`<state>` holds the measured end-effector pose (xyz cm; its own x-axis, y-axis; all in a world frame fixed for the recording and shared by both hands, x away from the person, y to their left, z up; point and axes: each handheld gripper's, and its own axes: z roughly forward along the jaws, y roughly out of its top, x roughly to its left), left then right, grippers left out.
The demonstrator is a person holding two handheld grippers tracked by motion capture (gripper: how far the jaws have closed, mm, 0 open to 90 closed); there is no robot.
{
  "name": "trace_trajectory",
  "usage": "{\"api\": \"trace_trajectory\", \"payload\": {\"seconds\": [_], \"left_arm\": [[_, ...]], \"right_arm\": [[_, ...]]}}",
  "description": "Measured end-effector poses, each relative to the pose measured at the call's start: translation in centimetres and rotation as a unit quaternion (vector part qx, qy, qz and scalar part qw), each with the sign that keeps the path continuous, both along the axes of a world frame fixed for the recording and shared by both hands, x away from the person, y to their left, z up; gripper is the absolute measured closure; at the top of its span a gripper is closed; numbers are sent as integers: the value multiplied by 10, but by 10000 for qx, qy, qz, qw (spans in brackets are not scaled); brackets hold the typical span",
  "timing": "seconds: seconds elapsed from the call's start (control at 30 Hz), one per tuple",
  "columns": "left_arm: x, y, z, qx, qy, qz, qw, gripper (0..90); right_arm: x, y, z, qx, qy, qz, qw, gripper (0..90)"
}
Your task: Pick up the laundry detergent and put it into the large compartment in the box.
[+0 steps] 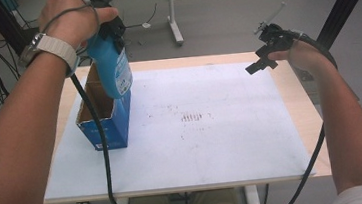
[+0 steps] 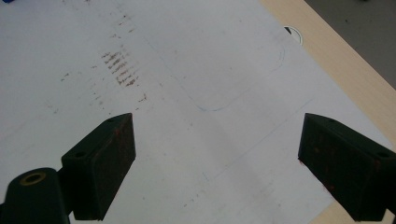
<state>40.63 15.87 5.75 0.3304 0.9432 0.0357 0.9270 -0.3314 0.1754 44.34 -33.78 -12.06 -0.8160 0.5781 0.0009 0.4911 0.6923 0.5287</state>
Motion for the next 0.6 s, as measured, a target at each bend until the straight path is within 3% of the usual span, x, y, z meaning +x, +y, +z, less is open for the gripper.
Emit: {"api": "trace_trajectory", "payload": {"seconds": [0.17,0.27,0.6], "left_arm": [[-1,7,-2,-5,-112,123,9999,372],[-2,8,-3,110,-204,147,9996,373],[4,26,-4,92,-111,390,9991,373]], "right_arm": [[3,1,-1,-21,20,15,10000,112],[3,1,-2,-23,28,3,10000,111],[4,-1,-2,-12,34,-12,10000,112]]}}
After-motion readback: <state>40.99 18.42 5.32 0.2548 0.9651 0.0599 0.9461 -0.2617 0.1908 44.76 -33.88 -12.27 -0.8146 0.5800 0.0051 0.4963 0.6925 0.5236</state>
